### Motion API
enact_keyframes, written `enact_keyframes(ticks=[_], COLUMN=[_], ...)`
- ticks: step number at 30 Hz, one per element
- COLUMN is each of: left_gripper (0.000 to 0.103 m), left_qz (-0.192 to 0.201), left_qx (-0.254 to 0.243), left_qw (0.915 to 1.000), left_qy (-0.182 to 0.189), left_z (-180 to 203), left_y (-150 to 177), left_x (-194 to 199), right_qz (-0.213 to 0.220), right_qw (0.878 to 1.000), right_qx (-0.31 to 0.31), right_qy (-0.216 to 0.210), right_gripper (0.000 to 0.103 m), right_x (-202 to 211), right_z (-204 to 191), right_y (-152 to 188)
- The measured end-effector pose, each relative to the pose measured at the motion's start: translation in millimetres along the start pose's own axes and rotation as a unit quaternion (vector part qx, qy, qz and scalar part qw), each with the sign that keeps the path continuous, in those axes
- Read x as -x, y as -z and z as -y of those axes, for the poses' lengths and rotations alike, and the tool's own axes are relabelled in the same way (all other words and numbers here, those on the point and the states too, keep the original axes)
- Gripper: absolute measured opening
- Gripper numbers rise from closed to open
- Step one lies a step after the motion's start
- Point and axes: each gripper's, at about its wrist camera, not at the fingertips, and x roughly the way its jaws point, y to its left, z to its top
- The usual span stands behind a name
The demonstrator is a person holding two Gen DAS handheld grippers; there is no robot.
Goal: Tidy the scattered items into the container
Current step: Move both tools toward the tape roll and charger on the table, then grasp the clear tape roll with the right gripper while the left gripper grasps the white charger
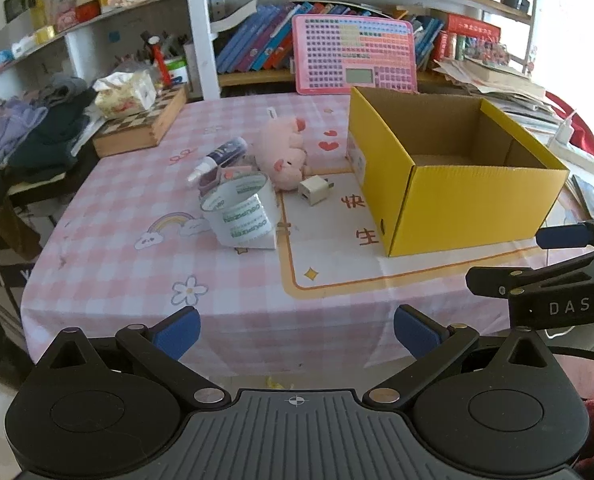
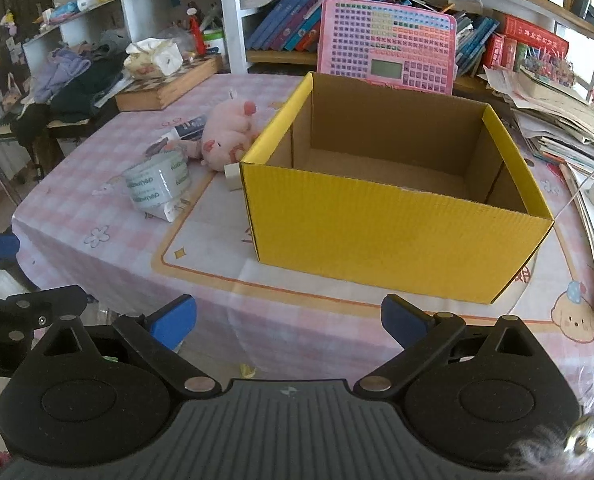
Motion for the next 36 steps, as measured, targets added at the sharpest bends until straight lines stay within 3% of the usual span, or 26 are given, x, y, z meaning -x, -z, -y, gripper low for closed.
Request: enact_keyframes(ticks=[10,18,36], left_gripper=[0.103,0.103,0.103], left_qz=[-0.018,-0.028,-0.005], left_qx=[-0.027,-0.047,-0.059], left_qw=[0.9980,0.9936,0.9917], left_qy=[0.053,0.099,0.115], left_z=[-44,-85,-165], left_y=[-12,-22,-43], left_x=[-26,-41,-63], right_qz=[-0.013,-0.013,-0.004], right_qw=[0.998,0.997,0.997], right_qx=[-0.042,-0.055,-0.067], right_qy=[0.047,0.057,0.033], right_gripper=[0.090,0.088,0.070], right_x=[-12,-25,-63], right_z=[-31,-72,-136], right_y=[-4,-13,-43])
